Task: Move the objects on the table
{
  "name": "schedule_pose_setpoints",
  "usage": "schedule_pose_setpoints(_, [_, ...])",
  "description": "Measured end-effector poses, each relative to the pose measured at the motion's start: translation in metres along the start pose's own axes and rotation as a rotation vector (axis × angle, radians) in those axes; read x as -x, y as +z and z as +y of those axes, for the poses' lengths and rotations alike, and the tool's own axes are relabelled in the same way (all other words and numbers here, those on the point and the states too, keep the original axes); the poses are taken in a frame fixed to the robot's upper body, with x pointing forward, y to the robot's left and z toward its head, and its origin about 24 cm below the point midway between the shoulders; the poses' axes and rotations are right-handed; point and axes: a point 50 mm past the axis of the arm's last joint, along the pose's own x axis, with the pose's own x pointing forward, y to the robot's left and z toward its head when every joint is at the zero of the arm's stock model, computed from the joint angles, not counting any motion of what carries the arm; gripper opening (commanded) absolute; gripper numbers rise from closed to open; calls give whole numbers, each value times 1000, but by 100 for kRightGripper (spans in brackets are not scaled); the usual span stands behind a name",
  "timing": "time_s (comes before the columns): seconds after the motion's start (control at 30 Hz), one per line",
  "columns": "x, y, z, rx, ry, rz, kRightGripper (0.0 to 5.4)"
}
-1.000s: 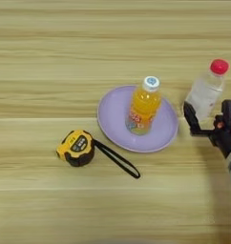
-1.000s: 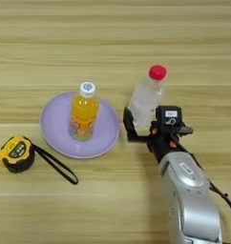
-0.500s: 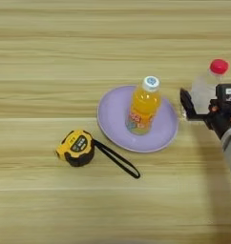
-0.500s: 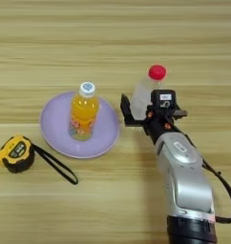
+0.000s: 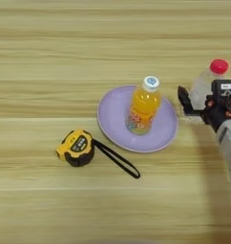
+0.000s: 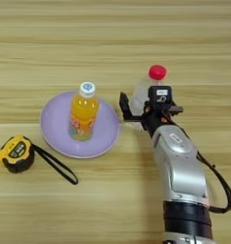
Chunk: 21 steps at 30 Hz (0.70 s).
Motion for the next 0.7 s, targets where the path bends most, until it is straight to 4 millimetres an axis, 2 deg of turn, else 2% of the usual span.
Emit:
schedule_pose_setpoints(0.17, [-2,-3,-3,-5,-15,6,535])
schedule_pose_setpoints(0.3, [-4,-1,-3,-5,-16,-4,506])
schedule_pose_setpoints(0.7, [-4,0,-3,-6,-16,-6,379])
